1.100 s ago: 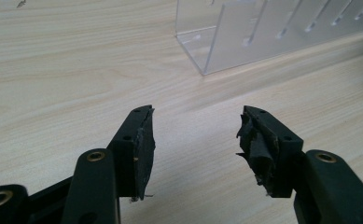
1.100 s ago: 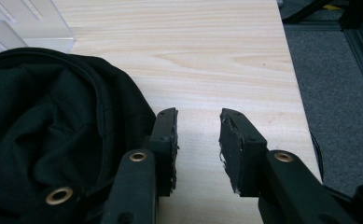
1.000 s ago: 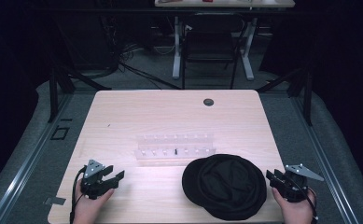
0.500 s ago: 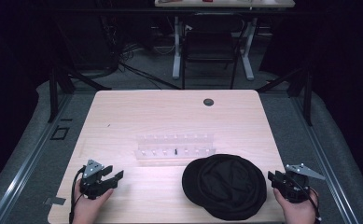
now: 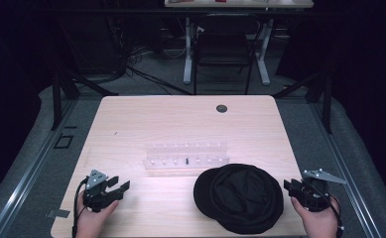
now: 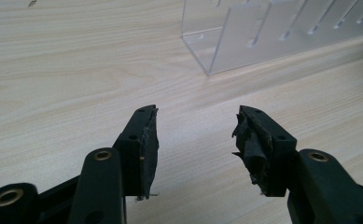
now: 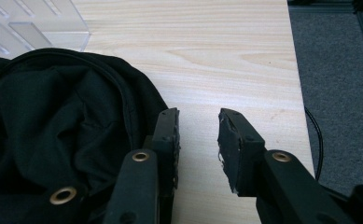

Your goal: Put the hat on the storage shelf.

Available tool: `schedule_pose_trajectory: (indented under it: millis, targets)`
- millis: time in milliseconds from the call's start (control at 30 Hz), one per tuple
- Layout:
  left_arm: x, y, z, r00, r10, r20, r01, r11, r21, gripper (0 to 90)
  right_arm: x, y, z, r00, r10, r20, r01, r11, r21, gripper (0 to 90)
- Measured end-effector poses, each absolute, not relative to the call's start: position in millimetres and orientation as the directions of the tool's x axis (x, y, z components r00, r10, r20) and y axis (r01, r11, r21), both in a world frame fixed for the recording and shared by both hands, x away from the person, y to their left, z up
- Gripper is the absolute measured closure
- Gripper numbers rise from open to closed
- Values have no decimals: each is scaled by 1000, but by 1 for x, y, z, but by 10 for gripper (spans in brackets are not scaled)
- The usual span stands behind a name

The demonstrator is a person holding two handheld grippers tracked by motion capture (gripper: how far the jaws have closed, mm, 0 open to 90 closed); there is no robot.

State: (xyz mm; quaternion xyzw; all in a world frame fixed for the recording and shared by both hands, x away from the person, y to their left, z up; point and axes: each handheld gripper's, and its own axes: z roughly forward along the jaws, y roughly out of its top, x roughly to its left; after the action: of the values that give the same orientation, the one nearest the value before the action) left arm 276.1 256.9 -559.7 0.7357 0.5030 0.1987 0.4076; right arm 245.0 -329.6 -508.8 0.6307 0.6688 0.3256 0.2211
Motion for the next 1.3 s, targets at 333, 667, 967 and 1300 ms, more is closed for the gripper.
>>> schedule_pose_trajectory:
  millis: [333, 667, 967, 1300]
  targets:
    - [274, 258, -560, 421, 899, -119, 583, -168, 795, 492, 257, -339, -494, -92, 976, 196, 773, -54, 632, 703]
    - [267, 255, -558, 428, 897, -111, 581, -179, 794, 492, 264, -334, -493, -96, 965, 244, 824, -60, 563, 735]
    - [264, 250, -558, 433, 897, -92, 580, -200, 789, 494, 271, -329, -491, -123, 964, 237, 871, -10, 492, 745]
    - [265, 247, -559, 442, 893, -85, 580, -212, 787, 494, 279, -329, -484, -124, 961, 249, 928, 24, 372, 723]
